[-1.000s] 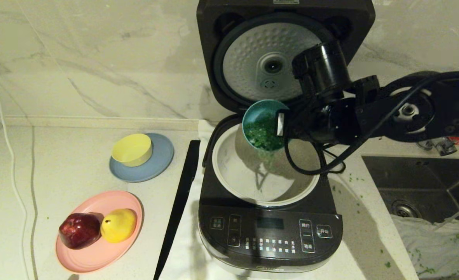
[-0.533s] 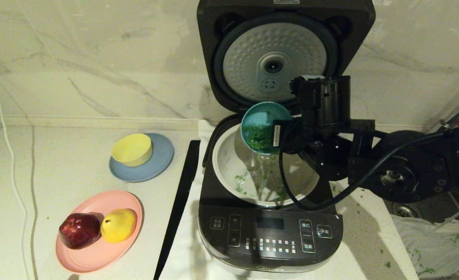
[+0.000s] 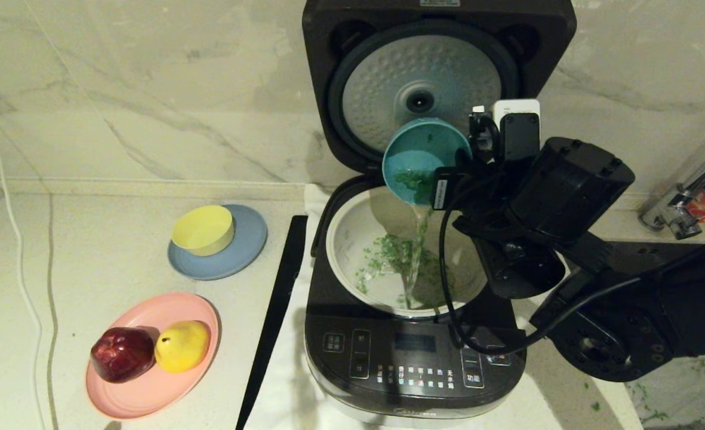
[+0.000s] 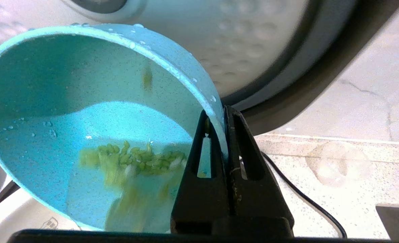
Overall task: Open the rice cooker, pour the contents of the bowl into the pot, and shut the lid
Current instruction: Pour the water from the bowl into the rice cooker
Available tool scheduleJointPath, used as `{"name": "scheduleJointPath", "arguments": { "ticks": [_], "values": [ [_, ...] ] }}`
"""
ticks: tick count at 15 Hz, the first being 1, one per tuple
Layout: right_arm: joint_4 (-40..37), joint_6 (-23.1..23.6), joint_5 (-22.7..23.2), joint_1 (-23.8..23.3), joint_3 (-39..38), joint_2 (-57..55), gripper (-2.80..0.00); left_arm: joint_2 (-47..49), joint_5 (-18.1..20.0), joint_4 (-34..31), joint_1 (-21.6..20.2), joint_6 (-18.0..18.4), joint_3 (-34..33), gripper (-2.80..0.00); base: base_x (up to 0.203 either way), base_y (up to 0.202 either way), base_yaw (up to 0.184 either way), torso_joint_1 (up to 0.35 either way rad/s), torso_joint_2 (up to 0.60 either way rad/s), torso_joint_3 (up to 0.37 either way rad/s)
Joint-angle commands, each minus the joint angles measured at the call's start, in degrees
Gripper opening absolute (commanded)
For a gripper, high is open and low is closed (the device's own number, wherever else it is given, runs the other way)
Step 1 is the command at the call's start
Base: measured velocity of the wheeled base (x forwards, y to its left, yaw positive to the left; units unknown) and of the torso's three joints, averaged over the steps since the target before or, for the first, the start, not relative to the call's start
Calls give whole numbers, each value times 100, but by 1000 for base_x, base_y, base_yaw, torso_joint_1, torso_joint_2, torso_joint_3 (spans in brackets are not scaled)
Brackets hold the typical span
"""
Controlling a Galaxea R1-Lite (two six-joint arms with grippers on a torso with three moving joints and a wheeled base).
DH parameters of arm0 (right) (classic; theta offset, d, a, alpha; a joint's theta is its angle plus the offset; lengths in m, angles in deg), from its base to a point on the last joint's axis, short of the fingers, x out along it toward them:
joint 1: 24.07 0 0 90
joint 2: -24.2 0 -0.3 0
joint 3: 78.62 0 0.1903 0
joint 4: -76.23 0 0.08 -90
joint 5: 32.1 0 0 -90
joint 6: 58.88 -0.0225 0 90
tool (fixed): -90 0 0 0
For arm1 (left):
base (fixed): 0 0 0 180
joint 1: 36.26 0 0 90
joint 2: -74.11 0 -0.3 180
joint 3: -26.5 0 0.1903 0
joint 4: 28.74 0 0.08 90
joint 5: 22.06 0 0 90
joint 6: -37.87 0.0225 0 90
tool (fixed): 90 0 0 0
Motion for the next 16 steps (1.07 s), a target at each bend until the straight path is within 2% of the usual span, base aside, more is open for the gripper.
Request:
{"name": "scheduleJointPath", "arguments": {
  "ticks": [1, 7, 16],
  "values": [
    [393, 108, -4, -4, -197, -53, -280, -4, 1, 4, 2, 9, -44, -280, 0, 0, 0, 0, 0, 0],
    [1098, 627, 145, 35, -306, -258, -280, -4, 1, 4, 2, 0, -44, -280, 0, 0, 0, 0, 0, 0],
    [1287, 783, 251, 51, -314, -369, -280, -4, 1, 4, 2, 9, -44, -280, 0, 0, 0, 0, 0, 0]
  ]
}}
